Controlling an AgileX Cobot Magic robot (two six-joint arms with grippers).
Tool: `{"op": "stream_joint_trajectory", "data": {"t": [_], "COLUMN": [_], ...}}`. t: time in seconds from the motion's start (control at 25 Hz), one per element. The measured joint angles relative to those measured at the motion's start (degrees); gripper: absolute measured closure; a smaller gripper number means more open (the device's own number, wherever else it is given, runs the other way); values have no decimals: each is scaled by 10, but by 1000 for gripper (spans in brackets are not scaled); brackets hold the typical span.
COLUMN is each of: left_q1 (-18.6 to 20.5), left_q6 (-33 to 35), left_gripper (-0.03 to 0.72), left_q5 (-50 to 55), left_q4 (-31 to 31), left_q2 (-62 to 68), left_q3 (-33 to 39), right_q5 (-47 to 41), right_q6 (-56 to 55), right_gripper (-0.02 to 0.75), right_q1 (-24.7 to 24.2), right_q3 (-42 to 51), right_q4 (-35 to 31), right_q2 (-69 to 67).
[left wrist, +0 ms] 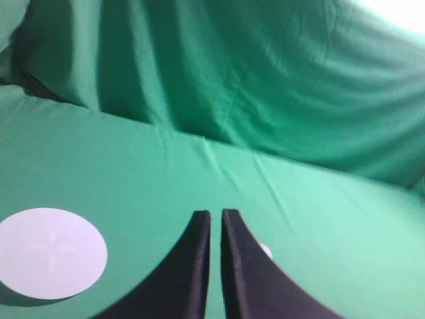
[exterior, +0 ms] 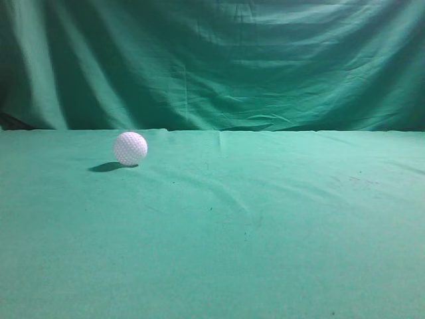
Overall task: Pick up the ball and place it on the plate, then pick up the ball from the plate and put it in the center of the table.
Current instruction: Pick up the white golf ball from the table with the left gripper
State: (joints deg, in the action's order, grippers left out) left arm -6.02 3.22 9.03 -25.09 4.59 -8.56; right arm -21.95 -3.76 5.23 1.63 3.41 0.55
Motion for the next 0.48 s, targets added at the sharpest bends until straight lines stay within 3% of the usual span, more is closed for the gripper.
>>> {"op": "stream_joint_trajectory", "data": {"t": [0.2,0.32,0.48], "left_q1": [0,0,0], "left_q6": [99,107,117], "left_gripper": [688,688,688], "left_q5": [52,57,42], "left_q4": [1,1,-63], "left_q2": [96,145,196], "left_q3": [-66,-69,-80], "right_q5": [0,0,0], "right_q6": [0,0,0], "right_gripper": [675,675,675], "right_q1": [0,0,0], "right_q3": [0,0,0], "right_q4": [0,0,0], "right_q2": [0,0,0]}}
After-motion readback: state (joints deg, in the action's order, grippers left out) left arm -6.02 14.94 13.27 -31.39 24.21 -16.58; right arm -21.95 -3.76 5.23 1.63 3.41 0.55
